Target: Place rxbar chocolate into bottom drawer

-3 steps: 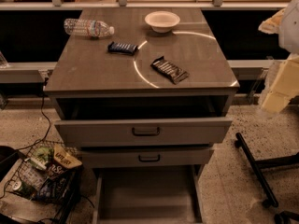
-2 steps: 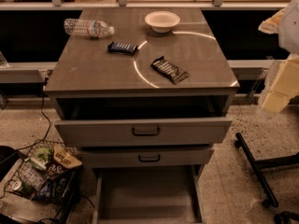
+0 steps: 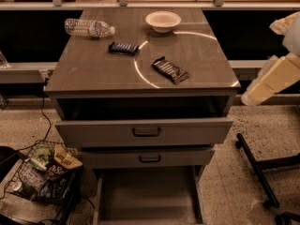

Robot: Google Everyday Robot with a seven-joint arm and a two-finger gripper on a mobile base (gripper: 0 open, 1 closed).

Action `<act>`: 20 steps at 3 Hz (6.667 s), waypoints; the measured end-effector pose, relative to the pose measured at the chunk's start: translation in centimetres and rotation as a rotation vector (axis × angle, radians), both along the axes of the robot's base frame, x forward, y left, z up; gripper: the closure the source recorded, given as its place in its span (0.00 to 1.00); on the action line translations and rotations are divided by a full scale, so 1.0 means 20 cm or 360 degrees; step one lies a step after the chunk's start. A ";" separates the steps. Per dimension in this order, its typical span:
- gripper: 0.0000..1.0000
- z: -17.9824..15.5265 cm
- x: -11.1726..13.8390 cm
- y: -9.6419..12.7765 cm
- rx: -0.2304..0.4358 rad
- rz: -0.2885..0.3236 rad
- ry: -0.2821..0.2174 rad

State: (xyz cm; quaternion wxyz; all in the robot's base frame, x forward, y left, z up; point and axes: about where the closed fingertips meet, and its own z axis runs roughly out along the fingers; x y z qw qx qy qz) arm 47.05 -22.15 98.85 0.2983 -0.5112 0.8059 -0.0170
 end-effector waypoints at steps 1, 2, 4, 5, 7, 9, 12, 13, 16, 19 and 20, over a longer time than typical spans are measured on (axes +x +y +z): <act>0.00 -0.08 0.09 0.00 0.0292 -0.0089 -0.0116; 0.00 -0.15 0.28 0.07 0.0660 -0.0108 -0.0331; 0.00 -0.11 0.69 0.09 0.0970 -0.0093 -0.0704; 0.00 -0.12 0.70 0.11 0.0978 -0.0085 -0.0704; 0.00 -0.25 0.86 0.31 0.1131 0.0059 -0.0678; 0.00 -0.38 1.00 0.48 0.1186 0.0186 -0.0610; 0.00 -0.68 0.99 0.61 0.1274 0.0172 -0.0413; 0.24 -0.76 0.94 0.65 0.1274 0.0167 -0.0393; 1.00 -0.80 0.91 0.68 0.1281 0.0166 -0.0379; 1.00 -0.80 0.91 0.68 0.1281 0.0167 -0.0379; 1.00 -0.80 0.91 0.68 0.1281 0.0167 -0.0379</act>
Offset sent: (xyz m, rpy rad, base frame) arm 0.1151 -0.0006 -0.0092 0.6388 -0.4738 -0.1510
